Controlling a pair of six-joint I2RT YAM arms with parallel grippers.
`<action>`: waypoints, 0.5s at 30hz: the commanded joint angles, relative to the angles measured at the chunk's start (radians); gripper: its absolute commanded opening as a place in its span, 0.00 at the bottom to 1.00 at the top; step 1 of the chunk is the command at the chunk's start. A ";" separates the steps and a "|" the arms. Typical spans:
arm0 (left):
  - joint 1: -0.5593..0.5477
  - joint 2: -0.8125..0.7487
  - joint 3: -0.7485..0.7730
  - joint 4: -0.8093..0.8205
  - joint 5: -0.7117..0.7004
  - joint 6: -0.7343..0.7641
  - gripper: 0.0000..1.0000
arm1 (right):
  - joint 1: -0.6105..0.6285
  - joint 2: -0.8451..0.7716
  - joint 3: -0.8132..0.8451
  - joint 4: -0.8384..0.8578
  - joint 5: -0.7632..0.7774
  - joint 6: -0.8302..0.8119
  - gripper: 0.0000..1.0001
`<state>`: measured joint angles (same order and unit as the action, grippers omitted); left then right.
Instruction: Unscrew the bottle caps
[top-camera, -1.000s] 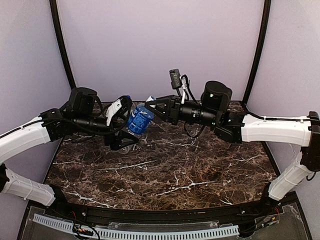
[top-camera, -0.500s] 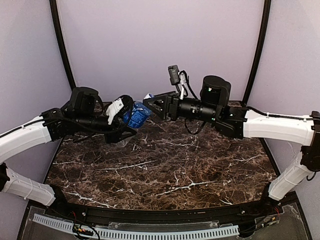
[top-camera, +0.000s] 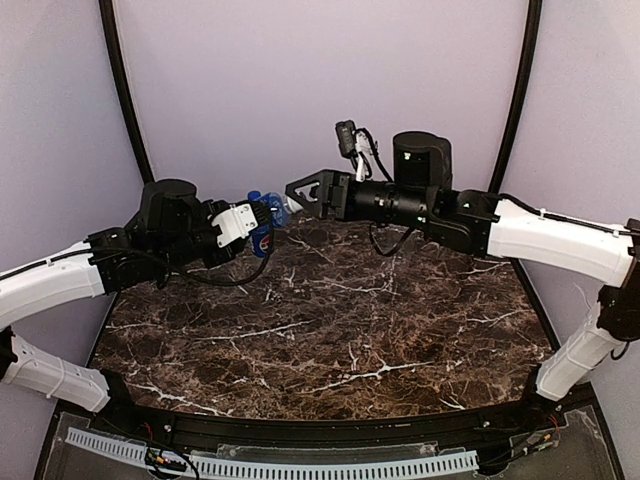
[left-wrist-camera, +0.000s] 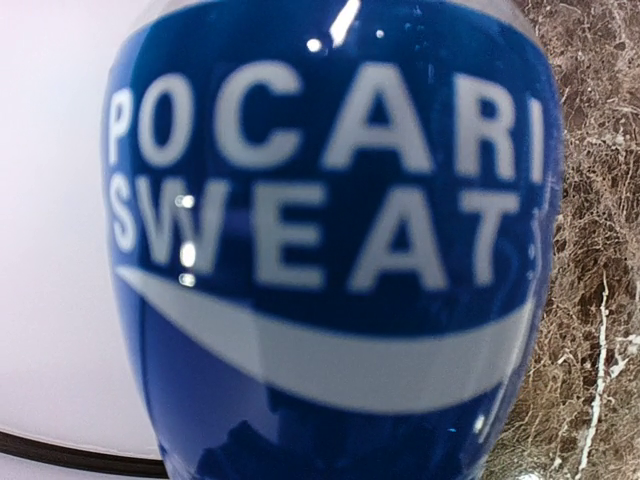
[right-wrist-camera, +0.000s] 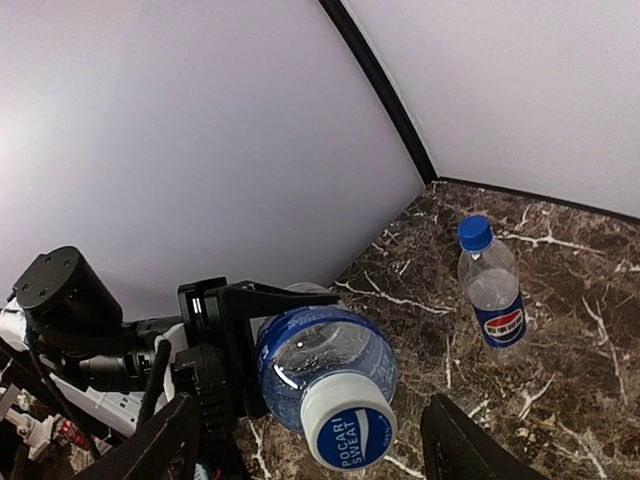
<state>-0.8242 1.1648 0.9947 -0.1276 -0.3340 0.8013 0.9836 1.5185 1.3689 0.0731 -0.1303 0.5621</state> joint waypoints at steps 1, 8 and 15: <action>-0.014 -0.009 -0.019 0.051 -0.070 0.066 0.43 | -0.003 0.042 0.037 -0.043 -0.020 0.041 0.72; -0.024 -0.011 -0.030 0.059 -0.057 0.069 0.43 | -0.015 0.051 0.024 -0.016 -0.039 0.058 0.52; -0.039 -0.012 -0.040 0.081 -0.061 0.092 0.43 | -0.032 0.063 0.010 0.012 -0.100 0.066 0.34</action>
<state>-0.8520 1.1648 0.9722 -0.0822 -0.3836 0.8761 0.9623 1.5665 1.3796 0.0376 -0.1753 0.6201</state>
